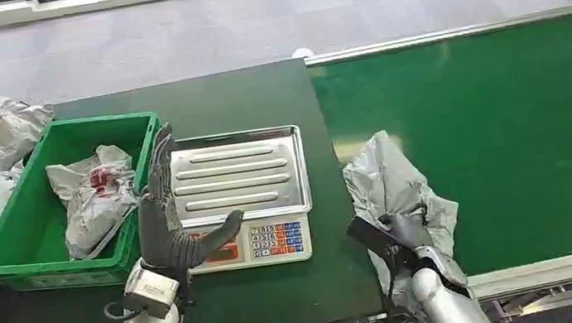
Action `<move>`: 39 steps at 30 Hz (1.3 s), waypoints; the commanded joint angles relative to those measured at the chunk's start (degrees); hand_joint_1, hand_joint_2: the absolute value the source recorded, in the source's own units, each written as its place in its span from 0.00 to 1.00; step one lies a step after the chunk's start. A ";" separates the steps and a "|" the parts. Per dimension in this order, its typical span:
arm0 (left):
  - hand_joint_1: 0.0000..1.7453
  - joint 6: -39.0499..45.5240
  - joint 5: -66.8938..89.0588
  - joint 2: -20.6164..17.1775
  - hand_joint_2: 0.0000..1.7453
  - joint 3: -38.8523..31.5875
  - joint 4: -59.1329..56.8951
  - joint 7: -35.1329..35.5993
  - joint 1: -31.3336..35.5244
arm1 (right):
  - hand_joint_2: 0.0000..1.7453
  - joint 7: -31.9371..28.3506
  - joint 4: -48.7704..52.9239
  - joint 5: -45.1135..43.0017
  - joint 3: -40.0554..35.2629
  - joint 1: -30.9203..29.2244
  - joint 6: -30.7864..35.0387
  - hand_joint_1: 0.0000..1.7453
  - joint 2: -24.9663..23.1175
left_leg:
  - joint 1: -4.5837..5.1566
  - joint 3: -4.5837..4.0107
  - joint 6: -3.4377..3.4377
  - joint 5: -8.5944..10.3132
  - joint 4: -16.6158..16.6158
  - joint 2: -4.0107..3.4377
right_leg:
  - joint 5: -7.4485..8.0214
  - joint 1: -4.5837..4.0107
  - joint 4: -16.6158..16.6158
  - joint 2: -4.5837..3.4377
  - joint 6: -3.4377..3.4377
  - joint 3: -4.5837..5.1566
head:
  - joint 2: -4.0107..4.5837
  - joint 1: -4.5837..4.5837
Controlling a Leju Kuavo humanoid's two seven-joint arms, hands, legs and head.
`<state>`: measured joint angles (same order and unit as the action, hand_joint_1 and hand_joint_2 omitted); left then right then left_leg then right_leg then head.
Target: Moved the parcel from conveyor to table for the left to box.
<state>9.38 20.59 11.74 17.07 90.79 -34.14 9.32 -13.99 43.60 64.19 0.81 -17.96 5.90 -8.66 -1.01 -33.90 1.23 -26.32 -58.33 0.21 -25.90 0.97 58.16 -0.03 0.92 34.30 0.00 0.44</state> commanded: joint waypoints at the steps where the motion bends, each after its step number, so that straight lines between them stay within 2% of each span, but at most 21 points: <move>1: 0.00 0.39 0.12 -0.99 1.00 -1.67 -1.50 0.11 0.01 | 1.00 0.07 0.78 -0.15 -3.13 1.27 3.55 1.00 0.27 | 0.01 0.16 -0.07 -0.01 0.14 -0.02 | -0.01 -0.02 -0.14 0.01 -0.08 -0.16 | 0.00 0.00; 2: 0.00 0.43 0.16 -1.00 1.00 -1.78 -1.27 0.11 -0.18 | 1.00 0.03 2.81 -0.23 -3.37 1.70 3.67 1.00 0.14 | 0.01 0.11 -0.05 -0.02 0.08 -0.01 | -0.02 0.00 -0.07 0.00 -0.05 -0.10 | 0.00 0.00; 3: 0.00 0.60 0.17 -0.99 1.00 -2.18 -0.84 0.15 -0.59 | 1.00 -2.44 8.12 -1.00 -3.57 2.85 6.65 1.00 -0.50 | 0.02 0.16 -0.08 -0.01 0.15 -0.02 | -0.01 -0.01 -0.14 -0.01 -0.09 -0.15 | 0.00 0.00; 4: 0.00 0.61 0.32 -1.00 1.00 -2.33 -0.37 0.09 -0.88 | 1.00 -1.33 12.55 -0.78 -3.88 4.26 4.70 1.00 -0.66 | 0.04 0.06 -0.05 -0.02 0.08 -0.01 | -0.03 0.02 -0.04 0.00 -0.07 -0.05 | 0.00 0.00; 8: 0.00 0.48 0.41 -1.02 1.00 -2.41 -0.13 0.05 -1.01 | 1.00 -0.14 15.68 -0.74 -4.32 5.32 2.88 1.00 -0.61 | 0.02 0.01 -0.07 -0.04 0.10 -0.05 | -0.02 0.00 -0.08 -0.04 -0.09 -0.02 | 0.00 0.00; 10: 0.00 0.64 0.47 -0.85 1.00 -2.70 -0.20 0.01 -1.01 | 1.00 -7.33 20.39 -4.86 -4.60 6.66 6.75 1.00 -1.15 | 0.01 0.04 -0.07 -0.04 0.12 -0.04 | -0.02 -0.02 -0.11 -0.03 -0.10 -0.04 | 0.00 0.00; 11: 0.00 0.57 0.58 -0.76 1.00 -2.94 -0.09 -0.17 -1.09 | 1.00 -11.33 27.59 -7.70 -5.48 8.53 8.19 1.00 -1.54 | 0.04 -0.10 -0.05 -0.02 0.06 0.04 | -0.03 0.02 -0.02 0.04 -0.07 0.08 | 0.00 0.02; 13: 0.00 0.14 0.79 -0.41 1.00 -3.28 0.16 -0.35 -1.26 | 1.00 -12.56 44.99 -9.15 -7.49 12.72 11.14 1.00 -2.20 | 0.07 -0.24 -0.04 -0.02 -0.01 0.04 | -0.05 0.05 0.07 0.04 -0.06 0.22 | 0.00 0.00; 14: 0.00 -0.02 0.93 -0.23 1.00 -3.37 0.25 -0.31 -1.28 | 1.00 -10.66 50.41 -9.65 -8.91 13.86 10.98 1.00 -1.72 | 0.08 -0.26 -0.06 -0.06 -0.04 0.02 | -0.08 0.06 0.11 0.03 -0.09 0.26 | 0.00 0.02; 15: 0.00 -0.35 1.05 0.25 1.00 -3.51 0.31 -0.32 -1.22 | 1.00 -12.57 57.29 -10.11 -9.46 14.78 16.56 1.00 -2.14 | 0.11 -0.24 -0.07 -0.10 -0.05 -0.06 | -0.12 0.08 0.16 -0.03 -0.11 0.28 | 0.00 0.00; 19: 0.00 -0.60 1.16 0.83 1.00 -3.04 -0.33 -0.13 -0.35 | 1.00 -13.11 66.57 -9.41 -11.22 15.50 24.03 1.00 -2.10 | 0.10 -0.37 -0.09 -0.11 -0.08 0.05 | -0.15 0.07 0.15 0.07 -0.10 0.34 | 0.00 0.02; 26: 0.00 -0.49 1.20 0.73 1.00 -2.83 -0.54 -0.13 -0.18 | 1.00 -13.07 65.18 -9.01 -11.51 15.22 25.94 1.00 -2.01 | 0.03 -0.24 -0.08 -0.02 0.06 0.06 | -0.04 0.00 -0.06 0.07 -0.08 0.18 | 0.00 0.00; 30: 0.00 0.03 1.15 0.41 1.00 -1.82 -1.22 -0.05 0.34 | 1.00 -11.79 64.76 -6.57 -12.15 13.62 31.70 1.00 -2.07 | 0.05 -0.30 -0.06 -0.01 0.04 0.05 | -0.02 0.03 -0.02 0.07 -0.06 0.26 | 0.00 0.00; 32: 0.00 0.26 1.06 0.71 1.00 -1.43 -1.70 -0.01 0.79 | 1.00 -10.73 63.04 -6.06 -11.97 12.00 32.34 1.00 -2.19 | 0.05 -0.33 -0.05 0.00 0.02 0.07 | -0.01 0.03 0.00 0.09 -0.04 0.28 | 0.00 0.00; 34: 0.00 1.20 -0.14 1.26 1.00 -0.96 -2.51 -0.79 1.82 | 1.00 -9.51 56.64 -7.59 -13.46 7.35 29.79 1.00 -2.12 | 0.04 -0.30 -0.06 0.00 0.01 -0.07 | 0.04 0.02 -0.01 -0.05 -0.04 0.29 | 0.00 0.00; 36: 0.00 4.26 -5.66 2.79 1.00 -1.26 -2.82 -4.52 2.41 | 1.00 -8.95 41.47 -9.68 -16.64 -1.72 26.45 1.00 -3.61 | 0.04 -0.18 -0.10 0.02 0.09 -0.27 | 0.13 0.01 -0.11 -0.23 -0.08 0.21 | 0.00 0.00; 39: 0.00 11.59 -14.88 2.87 1.00 0.27 -1.83 -5.86 3.91 | 1.00 -8.20 12.52 -13.57 -18.64 -18.82 26.90 1.00 -9.19 | 0.03 -0.15 -0.04 0.02 0.08 -0.69 | 0.27 0.01 -0.05 -0.63 -0.08 0.27 | 0.00 0.00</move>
<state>12.35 17.26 13.86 15.72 91.80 -37.49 8.87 -23.46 102.06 55.94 -11.19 -9.36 34.10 -11.85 -1.00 -34.26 1.26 -26.28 -58.31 0.15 -25.81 0.99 58.18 -0.04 0.91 34.57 0.00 0.44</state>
